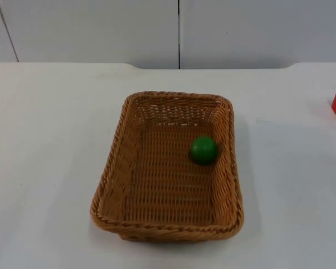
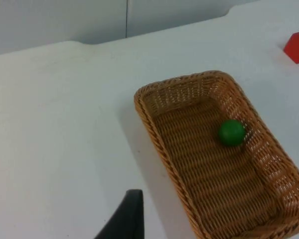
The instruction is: Pick up the basket with the left hand and place the object to the left of the red cylinder into the basket with the right hand.
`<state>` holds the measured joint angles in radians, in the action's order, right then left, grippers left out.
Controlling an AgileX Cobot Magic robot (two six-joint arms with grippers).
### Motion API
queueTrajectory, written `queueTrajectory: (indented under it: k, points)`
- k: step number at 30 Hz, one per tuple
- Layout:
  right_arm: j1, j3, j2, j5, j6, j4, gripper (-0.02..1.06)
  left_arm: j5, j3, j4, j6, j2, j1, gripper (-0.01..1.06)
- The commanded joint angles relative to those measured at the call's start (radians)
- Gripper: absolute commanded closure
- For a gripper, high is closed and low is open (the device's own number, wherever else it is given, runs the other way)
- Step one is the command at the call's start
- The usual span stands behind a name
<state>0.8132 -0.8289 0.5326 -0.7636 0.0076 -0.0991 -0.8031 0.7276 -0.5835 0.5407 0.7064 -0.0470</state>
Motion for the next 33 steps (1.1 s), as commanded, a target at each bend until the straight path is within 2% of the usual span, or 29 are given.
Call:
queueTrajectory:
  k: [1,7,11,17,21,26,33]
  points:
    - [-0.004,0.065,-0.069,-0.010,0.031,-0.002,0.23,0.003,-0.052,-0.016,0.001,-0.109,0.001,0.03]
    - [-0.004,0.170,-0.188,-0.055,0.060,0.000,0.23,-0.030,-0.130,-0.002,-0.029,-0.300,0.001,0.03]
    - [-0.004,0.246,-0.302,-0.122,0.082,0.015,0.23,-0.063,-0.157,0.070,-0.137,-0.460,0.001,0.03]
    - [-0.004,0.273,-0.414,-0.201,0.082,0.027,0.23,-0.101,-0.161,0.158,-0.238,-0.590,0.001,0.03]
    - [-0.004,0.273,-0.524,-0.264,0.084,0.024,0.23,-0.163,-0.165,0.251,-0.321,-0.690,0.001,0.03]
    - [-0.004,0.273,-0.533,-0.279,0.084,0.018,0.23,-0.204,-0.165,0.350,-0.399,-0.706,0.001,0.03]
    - [-0.001,0.312,-0.533,-0.315,0.084,0.025,0.23,-0.240,-0.196,0.399,-0.421,-0.706,0.001,0.03]
